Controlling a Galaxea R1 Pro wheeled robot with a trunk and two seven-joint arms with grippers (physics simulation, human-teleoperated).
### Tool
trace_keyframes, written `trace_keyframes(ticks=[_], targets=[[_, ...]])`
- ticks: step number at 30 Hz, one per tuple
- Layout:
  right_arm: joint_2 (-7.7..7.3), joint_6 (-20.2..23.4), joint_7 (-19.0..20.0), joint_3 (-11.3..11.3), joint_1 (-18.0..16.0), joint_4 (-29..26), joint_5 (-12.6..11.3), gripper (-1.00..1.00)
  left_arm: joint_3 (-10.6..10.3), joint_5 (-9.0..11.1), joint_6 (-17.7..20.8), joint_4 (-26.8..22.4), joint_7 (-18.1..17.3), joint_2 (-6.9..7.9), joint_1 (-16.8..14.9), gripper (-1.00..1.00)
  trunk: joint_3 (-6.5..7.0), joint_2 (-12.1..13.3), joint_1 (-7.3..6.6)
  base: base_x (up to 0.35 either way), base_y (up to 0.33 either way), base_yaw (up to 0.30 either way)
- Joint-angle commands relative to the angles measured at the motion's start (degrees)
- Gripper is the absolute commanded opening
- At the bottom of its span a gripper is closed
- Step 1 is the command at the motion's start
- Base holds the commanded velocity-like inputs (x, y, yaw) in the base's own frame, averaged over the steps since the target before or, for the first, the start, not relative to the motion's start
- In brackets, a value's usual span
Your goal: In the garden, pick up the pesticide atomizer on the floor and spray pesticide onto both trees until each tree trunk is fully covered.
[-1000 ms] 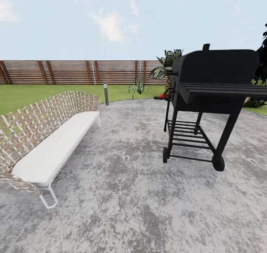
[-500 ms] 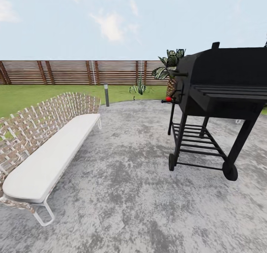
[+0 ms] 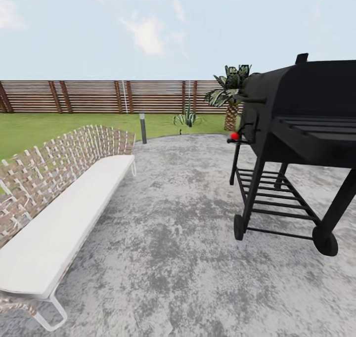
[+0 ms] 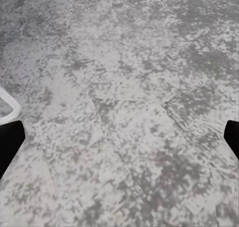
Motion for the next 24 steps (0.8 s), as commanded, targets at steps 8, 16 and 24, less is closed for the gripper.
trace_keyframes(ticks=[8,16,24], targets=[[0.0,0.0,0.0,0.0,0.0,0.0,0.0,1.0,-0.08,0.0,0.0,0.0,0.0,0.0,0.01,1.0,0.0,0.0,0.0,0.339,0.079,0.0],[0.0,0.0,-0.08,0.0,0.0,-0.05,0.0,1.0,-0.09,0.0,0.0,0.0,0.0,0.0,0.02,1.0,0.0,0.0,0.0,0.339,0.005,0.0],[0.03,0.0,-0.09,-0.03,0.0,-0.09,-0.07,1.0,-0.06,0.0,0.0,0.0,0.0,0.0,0.01,1.0,0.0,0.0,0.0,0.339,0.0,0.0]])
